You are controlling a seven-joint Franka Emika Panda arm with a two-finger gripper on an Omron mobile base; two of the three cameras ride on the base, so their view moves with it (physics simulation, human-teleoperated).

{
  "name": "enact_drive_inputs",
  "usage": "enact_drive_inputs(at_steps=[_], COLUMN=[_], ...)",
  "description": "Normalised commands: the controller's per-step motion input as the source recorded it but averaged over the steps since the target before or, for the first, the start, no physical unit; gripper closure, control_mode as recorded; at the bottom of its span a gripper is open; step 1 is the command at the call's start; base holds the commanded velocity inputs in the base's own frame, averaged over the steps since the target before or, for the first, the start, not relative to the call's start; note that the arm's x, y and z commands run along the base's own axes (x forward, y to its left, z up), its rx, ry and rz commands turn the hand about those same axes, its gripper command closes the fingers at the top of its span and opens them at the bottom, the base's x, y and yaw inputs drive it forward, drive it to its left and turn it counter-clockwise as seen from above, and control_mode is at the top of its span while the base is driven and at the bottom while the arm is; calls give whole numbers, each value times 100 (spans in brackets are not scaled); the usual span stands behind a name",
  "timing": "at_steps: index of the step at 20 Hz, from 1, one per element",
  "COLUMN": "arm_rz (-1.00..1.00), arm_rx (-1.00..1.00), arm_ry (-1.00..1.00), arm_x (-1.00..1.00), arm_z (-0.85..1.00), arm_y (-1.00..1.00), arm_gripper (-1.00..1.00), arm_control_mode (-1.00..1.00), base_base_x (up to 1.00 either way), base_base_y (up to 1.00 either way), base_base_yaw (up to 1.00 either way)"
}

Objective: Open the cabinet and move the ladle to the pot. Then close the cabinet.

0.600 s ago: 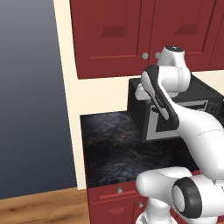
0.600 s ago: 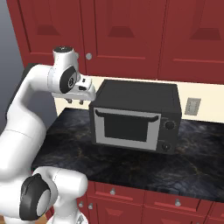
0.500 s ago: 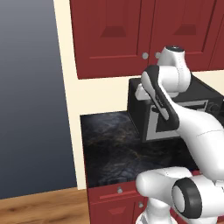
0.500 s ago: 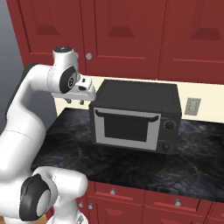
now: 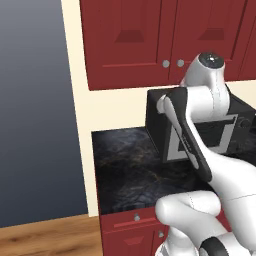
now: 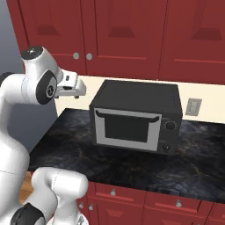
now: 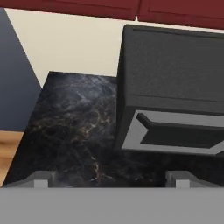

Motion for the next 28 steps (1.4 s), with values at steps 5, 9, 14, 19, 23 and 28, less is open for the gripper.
enact_drive_inputs(at_steps=[5, 9, 14, 19, 23, 28], arm_rz=[0, 0, 0, 0, 0, 0], arm_rx=[0, 0, 0, 0, 0, 0], arm_ry=[-8, -8, -4, 0, 0, -2], arm_x=[-4, 0, 8, 35, 44, 38], arm_z=[83, 82, 62, 21, 9, 0], arm_y=[0, 0, 0, 12, 9, 0], arm_gripper=[-100, -100, -100, -100, -100, -100], arm_control_mode=[-100, -100, -100, -100, -100, -100], base_base_x=[0, 0, 0, 0, 0, 0], base_base_y=[0, 0, 0, 0, 0, 0], base_base_yaw=[0, 0, 0, 0, 0, 0])
